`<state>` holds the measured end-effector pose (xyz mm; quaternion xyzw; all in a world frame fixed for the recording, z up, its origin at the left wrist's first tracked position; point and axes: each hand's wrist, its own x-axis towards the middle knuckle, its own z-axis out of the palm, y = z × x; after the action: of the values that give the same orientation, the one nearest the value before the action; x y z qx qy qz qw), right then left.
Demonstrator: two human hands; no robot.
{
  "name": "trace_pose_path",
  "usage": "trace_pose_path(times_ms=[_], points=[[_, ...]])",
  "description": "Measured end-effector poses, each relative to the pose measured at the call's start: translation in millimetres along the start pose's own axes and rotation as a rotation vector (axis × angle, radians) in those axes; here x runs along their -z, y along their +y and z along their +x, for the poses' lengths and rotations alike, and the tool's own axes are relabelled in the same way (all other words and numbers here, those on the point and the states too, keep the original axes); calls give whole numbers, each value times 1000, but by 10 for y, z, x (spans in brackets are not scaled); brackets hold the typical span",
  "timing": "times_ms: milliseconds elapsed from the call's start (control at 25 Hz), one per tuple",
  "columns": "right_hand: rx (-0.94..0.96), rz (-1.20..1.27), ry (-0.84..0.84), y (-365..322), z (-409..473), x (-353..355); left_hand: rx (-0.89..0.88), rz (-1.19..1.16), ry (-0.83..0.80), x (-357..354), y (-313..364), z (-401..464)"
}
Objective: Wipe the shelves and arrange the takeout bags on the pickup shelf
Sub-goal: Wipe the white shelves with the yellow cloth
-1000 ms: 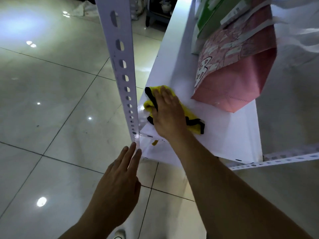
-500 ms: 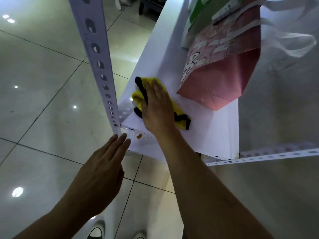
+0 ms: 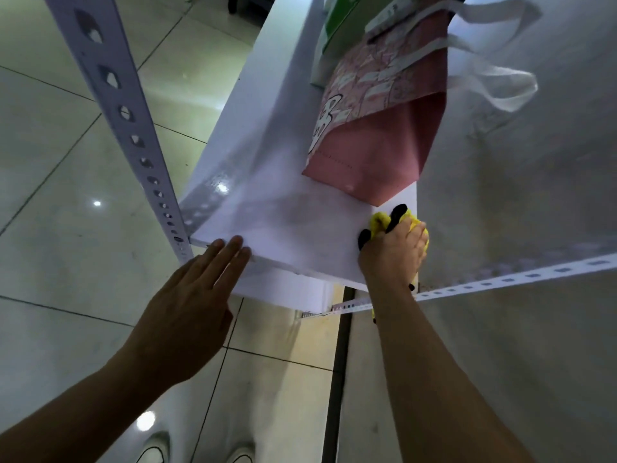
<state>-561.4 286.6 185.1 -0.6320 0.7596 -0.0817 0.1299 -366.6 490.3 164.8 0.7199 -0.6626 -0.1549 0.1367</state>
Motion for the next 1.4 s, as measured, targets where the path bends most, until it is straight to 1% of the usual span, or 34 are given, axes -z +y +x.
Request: trace_pose_path(times_ms=[120,320,400,480,560,600,760,800,880,920,1000,1080,1120,1280,1400], points=[[-33,24,-22,-22,29,62,-10,-9,-36,9,-104,15],[-18,-69,41,67,-536,-176,33,-78,-85,17,-46,-31],[-72,-67,65,12,-382,-196,11,-73,-71,14,-44,2],[-171,-2,26,-70,-84,-114,-7,-60,-84,8,-92,18],[-166,20,17,-67,37,-68,-6,-69,-98,17,-94,14],[-107,13,30,-40,-7,-80,1,-80,-97,20,-73,-1],[265,64,64,98,-608,-184,-9,-112,-78,-7,-79,-7],[358,24,58,70,-761,-232,-15,-109,-77,-3,-90,2],[571,-105,9,-184,-899,-345,-17,-89,-81,13,-103,8],[654,-97,-31,-385,-875,-378,-15,-73,-84,16,-103,4],[752,-106,-104,-772,-765,-421,-20,-36,-64,23,-105,-14],[803,-101,-99,-882,-754,-455,-29,-20,-35,5,-102,-65],[821,-44,-90,-843,-820,-473,-27,-23,-24,-11,-106,-109],[838,235,-74,-408,-1279,-540,-34,-46,-46,-206,-84,-355],[763,475,-83,-125,-1538,-607,-19,-42,-101,-441,-90,-534]])
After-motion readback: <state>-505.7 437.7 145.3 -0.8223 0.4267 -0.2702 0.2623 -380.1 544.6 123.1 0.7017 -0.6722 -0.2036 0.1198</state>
